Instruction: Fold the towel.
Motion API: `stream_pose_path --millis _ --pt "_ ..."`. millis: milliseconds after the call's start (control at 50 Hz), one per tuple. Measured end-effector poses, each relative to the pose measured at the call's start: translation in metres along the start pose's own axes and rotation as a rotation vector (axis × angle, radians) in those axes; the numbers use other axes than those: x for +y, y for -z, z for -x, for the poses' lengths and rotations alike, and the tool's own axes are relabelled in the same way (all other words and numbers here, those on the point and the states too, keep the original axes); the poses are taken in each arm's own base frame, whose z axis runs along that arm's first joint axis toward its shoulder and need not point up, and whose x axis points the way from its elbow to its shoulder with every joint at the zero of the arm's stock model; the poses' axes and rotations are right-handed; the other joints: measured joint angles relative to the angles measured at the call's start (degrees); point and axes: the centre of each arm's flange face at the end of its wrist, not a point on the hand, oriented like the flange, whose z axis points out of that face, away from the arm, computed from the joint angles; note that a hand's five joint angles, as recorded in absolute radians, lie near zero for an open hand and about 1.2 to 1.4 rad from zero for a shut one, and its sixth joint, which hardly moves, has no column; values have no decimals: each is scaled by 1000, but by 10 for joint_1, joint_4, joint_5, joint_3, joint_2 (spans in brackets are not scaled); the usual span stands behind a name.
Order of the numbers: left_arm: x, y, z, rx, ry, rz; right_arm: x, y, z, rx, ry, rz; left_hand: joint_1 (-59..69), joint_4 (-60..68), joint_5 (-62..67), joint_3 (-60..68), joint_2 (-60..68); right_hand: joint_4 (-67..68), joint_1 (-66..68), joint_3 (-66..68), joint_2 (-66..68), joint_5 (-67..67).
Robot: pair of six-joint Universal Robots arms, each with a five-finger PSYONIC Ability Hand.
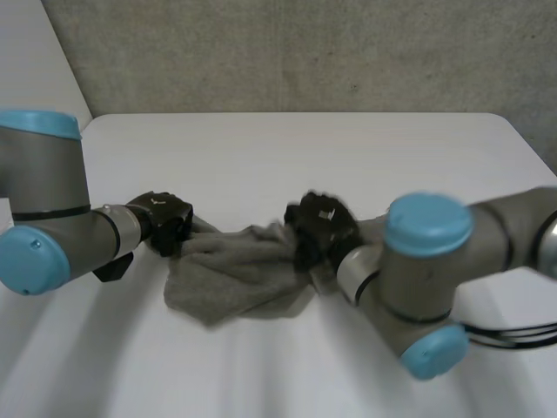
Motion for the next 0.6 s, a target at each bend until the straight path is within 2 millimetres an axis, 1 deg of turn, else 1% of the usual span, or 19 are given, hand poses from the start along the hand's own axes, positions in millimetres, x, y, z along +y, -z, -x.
stream_pose_path --millis 20,60,80,120,140,180,220,260,280,320,340,380,400,460,500,520,540,580,600 --pt "-2 3 -1 0 1 2 -5 0 -2 -2 1 -12 0 0 0 0 0 0 0 0 0 0" --pt "-7 15 -7 5 7 9 -32 -1 -14 -7 11 -70 0 0 0 0 0 0 1 0 0 0" --pt "-7 18 -9 8 9 12 -38 -1 -18 -10 16 -85 0 0 0 0 0 0 2 0 0 0" --pt "-9 32 -20 24 22 22 -61 -2 -30 -16 43 -137 0 0 1 0 0 0 3 0 0 0" --pt "-8 36 -25 31 28 27 -66 -2 -34 -18 52 -147 0 0 1 0 0 0 3 0 0 0" --pt "-3 53 -43 65 54 41 -81 -2 -49 -22 99 -174 0 0 1 0 0 0 9 0 9 3" --pt "3 67 -58 94 77 50 -85 -1 -60 -24 136 -170 3 0 1 0 0 0 14 0 10 13" --pt "15 84 -78 132 108 54 -82 1 -72 -22 190 -142 4 0 1 0 0 0 -69 0 -71 -70" --pt "18 87 -82 139 114 53 -81 2 -75 -21 205 -130 6 0 1 0 0 0 -99 0 -103 -95" --pt "30 98 -98 171 138 41 -69 6 -86 -13 272 -70 7 0 1 0 0 0 -226 0 -227 -231" --pt "33 100 -102 178 144 34 -66 7 -88 -10 289 -54 8 0 1 0 0 0 -259 0 -258 -259" --pt "40 106 -112 191 158 4 -53 14 -97 -2 355 13 8 0 1 0 0 0 -377 0 -372 -389" --pt "40 106 -114 192 160 -3 -50 16 -98 -1 369 28 8 0 1 0 0 0 -405 0 -398 -423" --pt "38 106 -116 174 168 -54 -42 26 -101 4 423 84 0 0 -17 0 -9 0 -543 0 -533 -585" --pt "33 104 -113 153 172 -80 -42 32 -101 8 434 95 -36 0 -59 0 -44 0 -582 0 -577 -604" --pt "28 102 -109 135 176 -96 -43 36 -100 10 432 95 -91 0 -113 0 -101 0 -593 0 -590 -604" --pt "26 101 -107 128 178 -102 -44 38 -99 11 430 94 -126 0 -146 0 -135 0 -595 0 -591 -604" --pt "17 95 -97 88 189 -130 -50 46 -96 16 405 83 -209 0 -229 0 -218 0 -598 0 -592 -604" --pt "14 93 -93 77 192 -137 -51 47 -95 17 396 79 -227 0 -248 0 -234 0 -599 0 -592 -604"
